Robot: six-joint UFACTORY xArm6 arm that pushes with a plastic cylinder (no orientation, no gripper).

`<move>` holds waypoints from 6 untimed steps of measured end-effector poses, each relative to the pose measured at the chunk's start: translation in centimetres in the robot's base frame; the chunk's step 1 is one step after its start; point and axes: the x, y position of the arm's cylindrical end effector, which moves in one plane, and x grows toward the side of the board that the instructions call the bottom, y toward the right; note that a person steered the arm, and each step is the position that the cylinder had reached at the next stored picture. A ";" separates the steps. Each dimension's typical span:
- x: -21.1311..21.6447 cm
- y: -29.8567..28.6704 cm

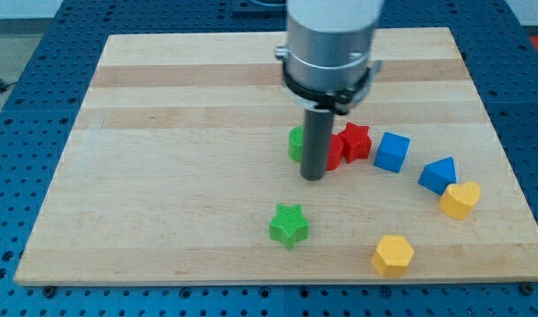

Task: Point your arm below the red circle

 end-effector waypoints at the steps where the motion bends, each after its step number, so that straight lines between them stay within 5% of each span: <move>1: -0.6 -2.6; 3: -0.9 -4.0; 6: 2.6 4.4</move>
